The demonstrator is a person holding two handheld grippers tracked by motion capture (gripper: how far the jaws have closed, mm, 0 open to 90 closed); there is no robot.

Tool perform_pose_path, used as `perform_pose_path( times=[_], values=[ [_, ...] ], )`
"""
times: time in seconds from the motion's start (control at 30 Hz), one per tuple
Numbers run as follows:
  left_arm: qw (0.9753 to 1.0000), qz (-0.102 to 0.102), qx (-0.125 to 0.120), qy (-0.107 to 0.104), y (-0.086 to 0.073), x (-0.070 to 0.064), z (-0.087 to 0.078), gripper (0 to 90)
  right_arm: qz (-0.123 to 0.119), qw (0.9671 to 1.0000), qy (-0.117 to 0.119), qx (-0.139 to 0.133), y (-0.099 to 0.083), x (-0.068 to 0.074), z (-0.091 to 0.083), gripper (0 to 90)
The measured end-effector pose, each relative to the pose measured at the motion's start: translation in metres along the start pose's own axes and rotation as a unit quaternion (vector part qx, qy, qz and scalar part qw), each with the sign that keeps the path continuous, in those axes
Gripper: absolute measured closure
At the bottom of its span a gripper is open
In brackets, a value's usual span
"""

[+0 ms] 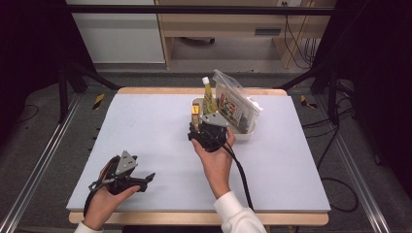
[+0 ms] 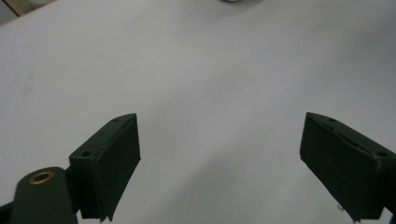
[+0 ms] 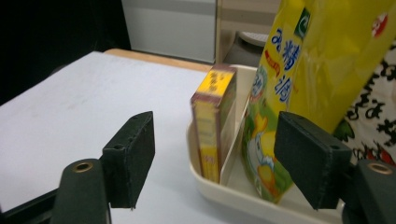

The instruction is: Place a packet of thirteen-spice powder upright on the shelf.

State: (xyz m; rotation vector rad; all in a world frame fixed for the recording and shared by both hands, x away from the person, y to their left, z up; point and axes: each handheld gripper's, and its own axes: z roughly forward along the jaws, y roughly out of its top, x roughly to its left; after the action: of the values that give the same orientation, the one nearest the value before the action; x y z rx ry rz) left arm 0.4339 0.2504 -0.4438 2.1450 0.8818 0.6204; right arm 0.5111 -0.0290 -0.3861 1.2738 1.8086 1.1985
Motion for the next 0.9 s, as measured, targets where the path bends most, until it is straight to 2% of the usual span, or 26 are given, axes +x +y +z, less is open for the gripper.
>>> perform_pose_path(
  times=[0.4,0.53,0.63,0.9],
  values=[
    [1.0000,0.000,0.001,0.000,-0.001,0.001,0.000,11.7,-0.026,0.9992,0.023,0.019,-0.020,-0.005,-0.017,26.2],
    [1.0000,0.004,0.005,0.001,-0.001,0.001,0.000,11.4,-0.026,0.9988,0.033,0.027,-0.026,-0.010,-0.020,24.5],
    [1.0000,-0.002,0.002,0.001,-0.001,0.001,0.000,10.8,-0.022,0.9981,0.041,0.039,-0.029,-0.015,-0.022,19.6],
    [1.0000,-0.008,0.001,0.003,-0.002,0.001,0.001,7.8,-0.022,0.9971,0.052,0.051,-0.036,-0.031,-0.031,12.8]
  ],
)
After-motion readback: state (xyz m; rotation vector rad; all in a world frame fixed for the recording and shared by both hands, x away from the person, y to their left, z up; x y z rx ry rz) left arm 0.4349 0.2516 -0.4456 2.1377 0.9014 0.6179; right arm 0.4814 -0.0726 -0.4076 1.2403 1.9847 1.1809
